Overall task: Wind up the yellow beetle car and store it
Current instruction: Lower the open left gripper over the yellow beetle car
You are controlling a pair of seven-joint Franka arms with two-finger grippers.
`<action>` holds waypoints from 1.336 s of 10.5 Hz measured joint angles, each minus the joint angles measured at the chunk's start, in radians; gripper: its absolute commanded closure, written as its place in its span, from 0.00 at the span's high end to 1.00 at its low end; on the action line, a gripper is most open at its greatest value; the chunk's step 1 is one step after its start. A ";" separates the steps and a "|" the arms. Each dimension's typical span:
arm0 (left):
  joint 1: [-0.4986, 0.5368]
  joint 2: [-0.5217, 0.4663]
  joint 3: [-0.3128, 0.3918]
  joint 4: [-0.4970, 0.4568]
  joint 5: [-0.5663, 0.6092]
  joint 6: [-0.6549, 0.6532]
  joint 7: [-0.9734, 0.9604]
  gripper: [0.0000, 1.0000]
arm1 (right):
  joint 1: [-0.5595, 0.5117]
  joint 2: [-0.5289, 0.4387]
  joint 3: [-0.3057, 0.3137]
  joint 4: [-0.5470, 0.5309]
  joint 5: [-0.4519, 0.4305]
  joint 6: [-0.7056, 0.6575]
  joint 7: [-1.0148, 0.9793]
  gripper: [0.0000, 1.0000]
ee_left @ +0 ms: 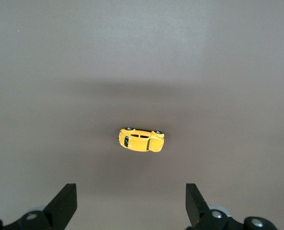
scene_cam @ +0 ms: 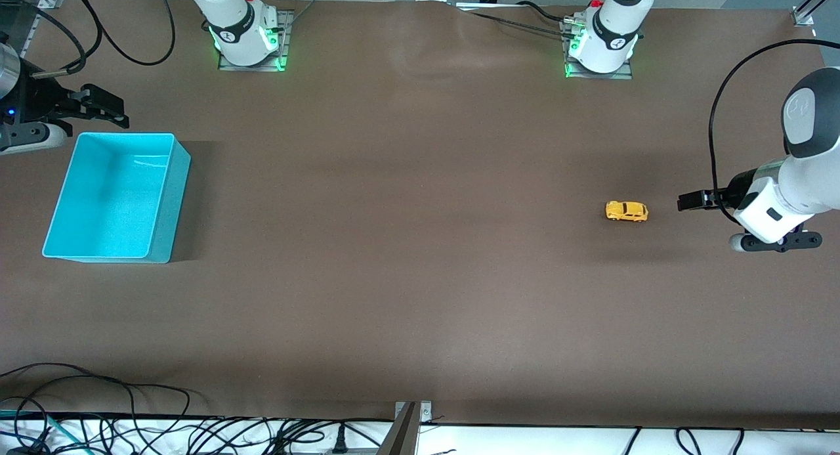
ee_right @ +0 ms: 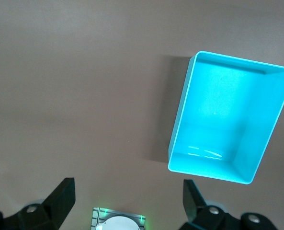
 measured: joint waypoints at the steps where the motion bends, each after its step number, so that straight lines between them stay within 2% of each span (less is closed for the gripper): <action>1: 0.000 0.000 0.000 0.000 0.000 0.000 0.000 1.00 | 0.000 0.000 0.000 0.000 0.000 0.000 0.000 1.00; 4: 0.000 0.002 0.000 -0.028 -0.002 0.007 -0.035 1.00 | 0.000 0.000 0.000 0.000 0.000 0.000 0.000 1.00; 8: 0.015 0.043 0.002 -0.068 -0.004 0.030 -0.405 1.00 | -0.001 0.004 0.000 0.000 0.000 0.000 0.000 1.00; 11: 0.057 0.070 0.003 -0.176 -0.061 0.201 -0.760 1.00 | 0.000 0.013 0.000 0.000 0.000 0.000 0.000 1.00; 14: 0.060 0.073 0.000 -0.267 -0.062 0.367 -1.107 1.00 | 0.000 0.025 0.000 0.000 0.000 0.001 0.000 1.00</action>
